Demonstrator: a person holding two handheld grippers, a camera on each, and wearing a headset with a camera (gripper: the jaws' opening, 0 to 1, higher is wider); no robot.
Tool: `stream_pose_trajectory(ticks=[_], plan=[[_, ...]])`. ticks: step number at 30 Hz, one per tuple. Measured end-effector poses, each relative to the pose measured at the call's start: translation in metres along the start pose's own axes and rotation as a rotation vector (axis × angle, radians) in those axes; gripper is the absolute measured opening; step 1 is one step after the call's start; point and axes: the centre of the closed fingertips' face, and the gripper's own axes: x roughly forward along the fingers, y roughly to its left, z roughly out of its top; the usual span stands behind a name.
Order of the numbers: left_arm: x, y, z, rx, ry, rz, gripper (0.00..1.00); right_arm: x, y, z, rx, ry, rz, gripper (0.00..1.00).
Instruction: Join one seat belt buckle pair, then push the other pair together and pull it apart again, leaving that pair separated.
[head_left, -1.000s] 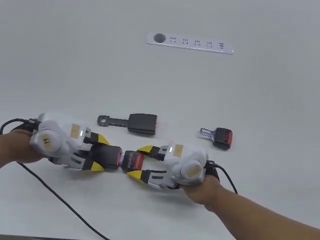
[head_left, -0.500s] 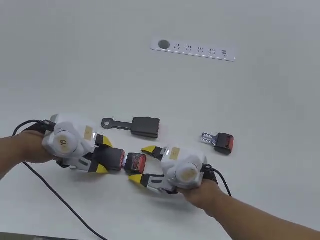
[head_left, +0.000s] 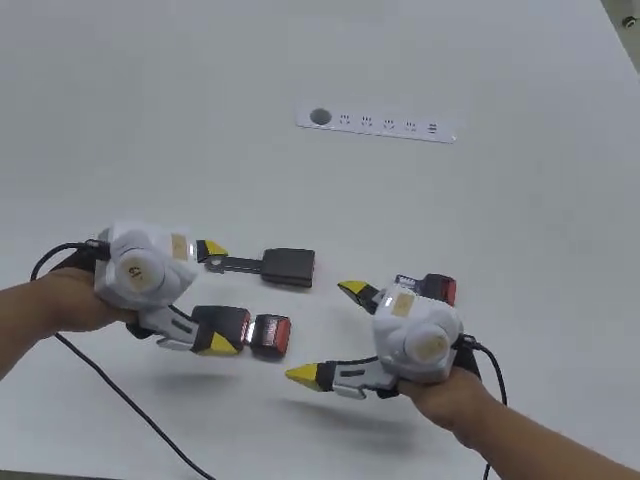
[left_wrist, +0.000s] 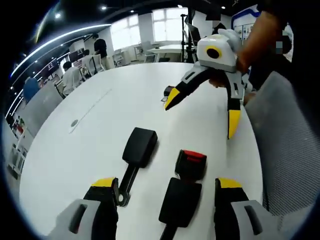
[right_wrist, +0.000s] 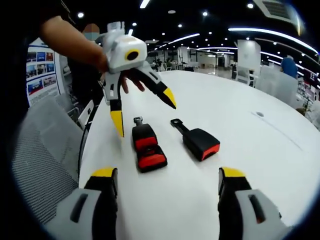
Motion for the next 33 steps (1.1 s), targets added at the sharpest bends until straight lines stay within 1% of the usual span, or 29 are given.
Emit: stream_pose_trajectory(ticks=[1,3,6,9,12,13,14,15,16,17,20,24,27,30,33], plan=[[0.002,0.002,0.000,0.002,0.001,0.002,0.82,-0.006,-0.006,-0.001,0.002,-0.004,-0.015,0.84],[0.003,0.000,0.004,0.010,0.005,0.001,0.83,-0.021,-0.019,-0.005,0.013,-0.009,-0.048,0.84],[0.005,-0.002,0.011,0.030,0.010,0.004,0.84,-0.040,-0.038,-0.016,0.018,0.019,-0.086,0.84],[0.007,0.000,0.016,0.029,0.006,0.007,0.84,-0.057,-0.054,-0.023,0.015,0.031,-0.116,0.83],[0.008,0.003,0.021,0.044,0.007,0.011,0.83,-0.070,-0.069,-0.028,0.035,0.037,-0.135,0.83],[0.009,0.005,0.021,0.063,0.015,0.018,0.82,-0.072,-0.071,-0.029,0.036,0.037,-0.136,0.83],[0.009,0.009,0.021,0.090,0.027,0.032,0.81,-0.076,-0.076,-0.031,0.039,0.042,-0.139,0.83],[0.010,0.010,0.022,0.078,0.020,0.029,0.80,-0.080,-0.081,-0.035,0.034,0.056,-0.144,0.83],[0.011,0.011,0.026,0.046,0.002,0.022,0.80,-0.083,-0.085,-0.037,0.030,0.063,-0.145,0.83],[0.011,0.012,0.028,0.035,-0.004,0.021,0.80,-0.085,-0.090,-0.039,0.029,0.068,-0.145,0.83],[0.014,0.020,0.030,0.039,-0.006,0.034,0.81,-0.092,-0.100,-0.045,0.024,0.095,-0.148,0.82],[0.019,0.025,0.035,0.048,-0.008,0.029,0.80,-0.097,-0.109,-0.054,0.024,0.119,-0.128,0.82],[0.023,0.029,0.039,0.022,-0.022,0.019,0.80,-0.097,-0.114,-0.062,0.040,0.139,-0.110,0.81],[0.027,0.033,0.039,0.012,-0.023,0.015,0.80,-0.096,-0.119,-0.069,0.054,0.152,-0.097,0.80],[0.034,0.035,0.036,0.000,-0.016,0.002,0.79,-0.094,-0.121,-0.074,0.046,0.172,-0.082,0.78]])
